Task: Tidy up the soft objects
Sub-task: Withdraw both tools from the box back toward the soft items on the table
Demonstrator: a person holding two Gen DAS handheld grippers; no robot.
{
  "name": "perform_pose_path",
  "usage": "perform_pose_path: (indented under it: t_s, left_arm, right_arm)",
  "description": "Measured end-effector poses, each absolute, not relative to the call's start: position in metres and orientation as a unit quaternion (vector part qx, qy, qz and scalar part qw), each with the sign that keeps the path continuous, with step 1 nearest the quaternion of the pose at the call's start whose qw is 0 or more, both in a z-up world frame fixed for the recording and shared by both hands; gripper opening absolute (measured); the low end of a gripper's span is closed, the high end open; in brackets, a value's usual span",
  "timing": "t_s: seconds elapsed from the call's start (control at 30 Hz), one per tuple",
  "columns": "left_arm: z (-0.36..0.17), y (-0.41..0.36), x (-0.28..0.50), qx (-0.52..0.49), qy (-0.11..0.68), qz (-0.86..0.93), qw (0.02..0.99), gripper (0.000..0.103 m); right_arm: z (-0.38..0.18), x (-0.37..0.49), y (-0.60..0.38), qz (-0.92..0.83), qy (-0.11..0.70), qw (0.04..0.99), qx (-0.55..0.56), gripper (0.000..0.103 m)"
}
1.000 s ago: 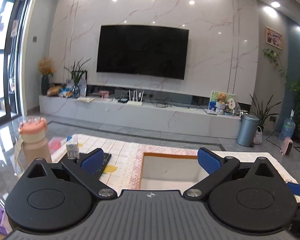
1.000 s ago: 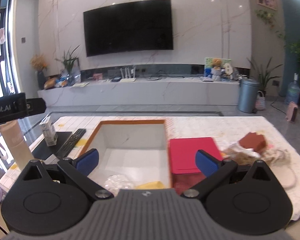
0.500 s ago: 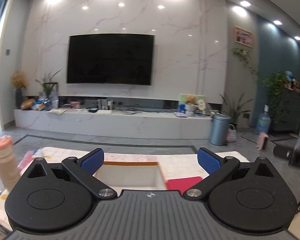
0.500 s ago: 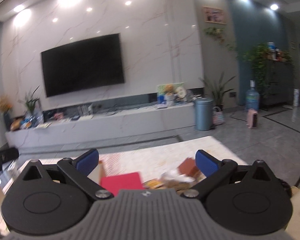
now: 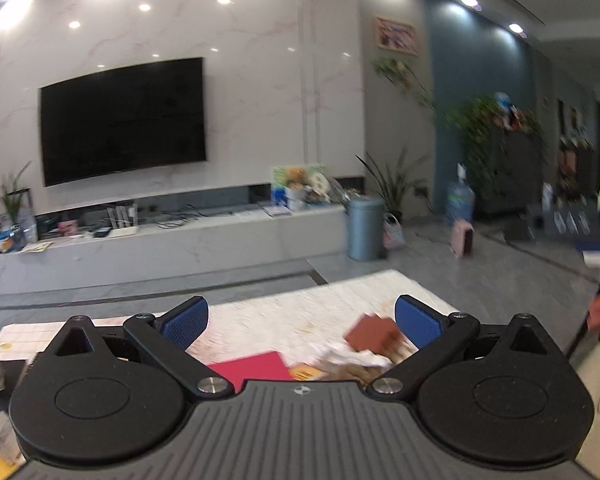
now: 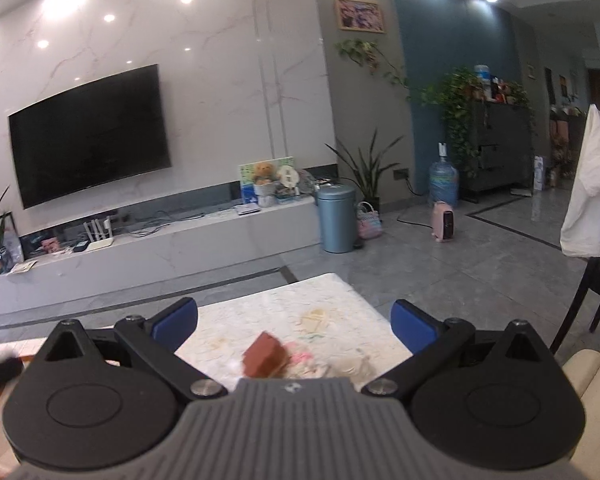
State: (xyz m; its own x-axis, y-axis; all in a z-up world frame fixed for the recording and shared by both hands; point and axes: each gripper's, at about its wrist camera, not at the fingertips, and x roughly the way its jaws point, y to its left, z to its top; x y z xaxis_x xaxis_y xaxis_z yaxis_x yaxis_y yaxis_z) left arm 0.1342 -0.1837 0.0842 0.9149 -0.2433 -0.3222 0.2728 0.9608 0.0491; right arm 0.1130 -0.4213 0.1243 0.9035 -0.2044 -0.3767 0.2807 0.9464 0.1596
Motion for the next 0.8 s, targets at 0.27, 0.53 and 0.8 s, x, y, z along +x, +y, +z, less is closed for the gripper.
perform_pose_path:
  t_s: [0.27,0.53,0.8]
  left_arm:
    - [0.023,-0.236,0.162,0.065,0.204,-0.142,0.966,0.103]
    - [-0.041,-0.271,0.178,0.062,0.261,-0.139,0.953,0.103]
    - [-0.071,-0.285,0.192,0.029,0.283,-0.124,0.951,0.103]
  right_arm:
    - [0.068,0.148,-0.466,-0.162,0.201,0.954,0.152,0.101]
    - [-0.026,0.177,-0.492,-0.197,0.285,0.929,0.134,0.101]
    - [-0.048,0.192,-0.493,-0.203,0.272,0.928,0.151,0.101]
